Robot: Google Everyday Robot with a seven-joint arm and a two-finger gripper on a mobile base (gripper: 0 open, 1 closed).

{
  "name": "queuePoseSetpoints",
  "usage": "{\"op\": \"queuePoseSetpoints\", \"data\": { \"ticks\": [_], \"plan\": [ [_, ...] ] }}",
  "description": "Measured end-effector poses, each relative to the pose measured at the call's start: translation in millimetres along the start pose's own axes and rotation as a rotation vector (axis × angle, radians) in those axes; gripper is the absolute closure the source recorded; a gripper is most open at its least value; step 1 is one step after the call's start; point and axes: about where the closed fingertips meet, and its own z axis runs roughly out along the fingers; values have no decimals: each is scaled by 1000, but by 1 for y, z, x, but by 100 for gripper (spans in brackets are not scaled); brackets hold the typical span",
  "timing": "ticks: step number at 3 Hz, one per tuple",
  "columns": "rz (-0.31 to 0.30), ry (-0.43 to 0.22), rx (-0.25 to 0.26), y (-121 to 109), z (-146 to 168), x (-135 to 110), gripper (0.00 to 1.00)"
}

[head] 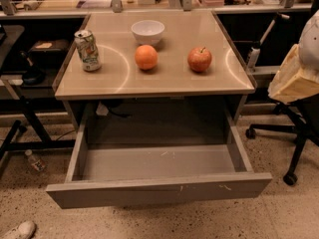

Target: Close top drawer

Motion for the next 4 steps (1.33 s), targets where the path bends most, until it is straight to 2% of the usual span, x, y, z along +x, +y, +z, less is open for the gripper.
{"op": "queuePoseSetpoints", "data": {
  "ticks": [1, 2, 3, 4],
  "plan": [
    [112, 25, -35, 35, 14, 24, 100],
    [163, 110, -138, 83, 64, 54, 100],
    [165, 138, -186, 100, 81, 64, 100],
    [165, 138, -187, 100, 82, 64, 100]
  ]
}}
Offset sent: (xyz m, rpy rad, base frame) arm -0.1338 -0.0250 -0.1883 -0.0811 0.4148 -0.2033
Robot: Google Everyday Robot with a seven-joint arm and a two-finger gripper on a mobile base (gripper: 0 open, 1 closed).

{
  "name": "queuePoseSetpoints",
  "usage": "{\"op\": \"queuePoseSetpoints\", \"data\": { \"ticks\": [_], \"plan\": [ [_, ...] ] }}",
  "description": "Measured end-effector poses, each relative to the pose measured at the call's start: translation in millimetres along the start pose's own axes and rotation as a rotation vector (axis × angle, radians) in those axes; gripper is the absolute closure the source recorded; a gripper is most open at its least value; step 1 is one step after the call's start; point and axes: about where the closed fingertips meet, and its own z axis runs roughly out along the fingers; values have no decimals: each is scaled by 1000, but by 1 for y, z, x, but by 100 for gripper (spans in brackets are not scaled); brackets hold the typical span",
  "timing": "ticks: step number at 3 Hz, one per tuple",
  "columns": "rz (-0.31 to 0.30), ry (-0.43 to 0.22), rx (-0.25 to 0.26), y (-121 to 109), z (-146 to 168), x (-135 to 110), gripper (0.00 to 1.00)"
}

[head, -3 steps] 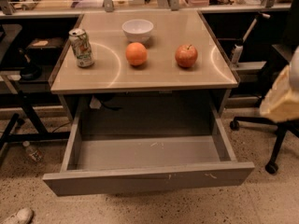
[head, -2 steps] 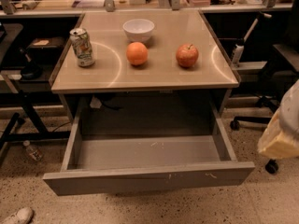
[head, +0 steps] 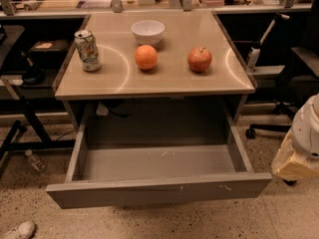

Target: Close top drawer

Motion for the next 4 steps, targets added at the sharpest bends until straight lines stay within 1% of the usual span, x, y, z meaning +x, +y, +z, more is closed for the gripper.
{"op": "queuePoseSetpoints", "data": {
  "ticks": [1, 2, 3, 4],
  "plan": [
    [-21, -15, -66, 21, 28, -2, 100],
    [-52, -57, -162, 48, 79, -17, 100],
    [-61, -88, -218, 57, 116, -31, 100],
    [-73, -120, -250, 59, 141, -46, 100]
  ]
}}
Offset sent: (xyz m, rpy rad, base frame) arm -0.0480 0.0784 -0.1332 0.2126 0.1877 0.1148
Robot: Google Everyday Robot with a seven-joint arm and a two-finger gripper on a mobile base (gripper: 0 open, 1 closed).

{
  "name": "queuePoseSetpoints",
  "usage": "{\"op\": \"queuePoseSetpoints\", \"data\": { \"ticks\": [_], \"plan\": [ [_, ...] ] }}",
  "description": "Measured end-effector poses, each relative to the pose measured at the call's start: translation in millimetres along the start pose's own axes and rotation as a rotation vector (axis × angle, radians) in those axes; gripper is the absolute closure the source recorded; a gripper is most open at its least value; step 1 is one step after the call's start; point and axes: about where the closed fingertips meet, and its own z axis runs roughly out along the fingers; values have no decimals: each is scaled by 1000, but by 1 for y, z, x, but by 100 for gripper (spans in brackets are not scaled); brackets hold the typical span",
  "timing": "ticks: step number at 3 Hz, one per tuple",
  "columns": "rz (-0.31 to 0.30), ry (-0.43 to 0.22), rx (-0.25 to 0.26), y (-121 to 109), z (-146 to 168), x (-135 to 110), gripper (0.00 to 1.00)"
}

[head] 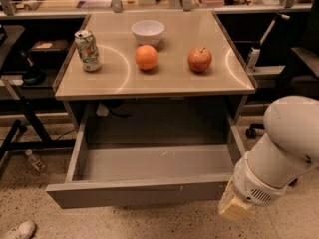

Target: Close top drawer

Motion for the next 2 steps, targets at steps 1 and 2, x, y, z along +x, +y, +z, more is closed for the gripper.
{"op": "queuePoseSetpoints", "data": {
  "ticks": [1, 2],
  "plan": [
    [-9, -16, -13, -8, 21, -9, 100],
    [-13, -7, -8, -21, 40, -12, 100]
  ]
}}
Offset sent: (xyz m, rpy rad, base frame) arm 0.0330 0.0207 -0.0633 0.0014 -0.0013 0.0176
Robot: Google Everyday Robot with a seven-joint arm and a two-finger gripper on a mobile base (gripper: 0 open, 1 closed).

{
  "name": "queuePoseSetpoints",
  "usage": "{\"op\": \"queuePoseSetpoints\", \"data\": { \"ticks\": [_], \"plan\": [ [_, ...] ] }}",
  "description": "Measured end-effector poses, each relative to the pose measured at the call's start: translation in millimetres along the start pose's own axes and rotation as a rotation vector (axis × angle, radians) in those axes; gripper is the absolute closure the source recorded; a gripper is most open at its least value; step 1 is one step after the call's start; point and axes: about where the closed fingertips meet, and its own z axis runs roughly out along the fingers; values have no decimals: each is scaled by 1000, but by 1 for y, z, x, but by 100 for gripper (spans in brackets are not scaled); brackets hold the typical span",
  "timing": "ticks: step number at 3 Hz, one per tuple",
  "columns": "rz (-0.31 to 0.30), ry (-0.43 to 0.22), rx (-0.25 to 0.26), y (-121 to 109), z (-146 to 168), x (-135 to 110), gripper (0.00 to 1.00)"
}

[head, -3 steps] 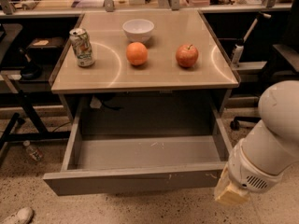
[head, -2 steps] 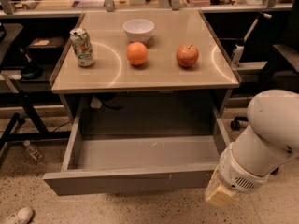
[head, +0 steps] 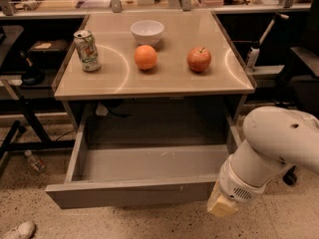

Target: Close top drawer

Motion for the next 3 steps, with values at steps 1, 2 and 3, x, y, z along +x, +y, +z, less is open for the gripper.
{"op": "queuePoseSetpoints", "data": {
  "ticks": [1, 2, 3],
  "plan": [
    [1, 10, 11, -13, 13, -1, 100],
    [-3, 18, 22, -33, 25, -5, 100],
    [-12, 21, 28, -41, 27, -8, 100]
  ]
}}
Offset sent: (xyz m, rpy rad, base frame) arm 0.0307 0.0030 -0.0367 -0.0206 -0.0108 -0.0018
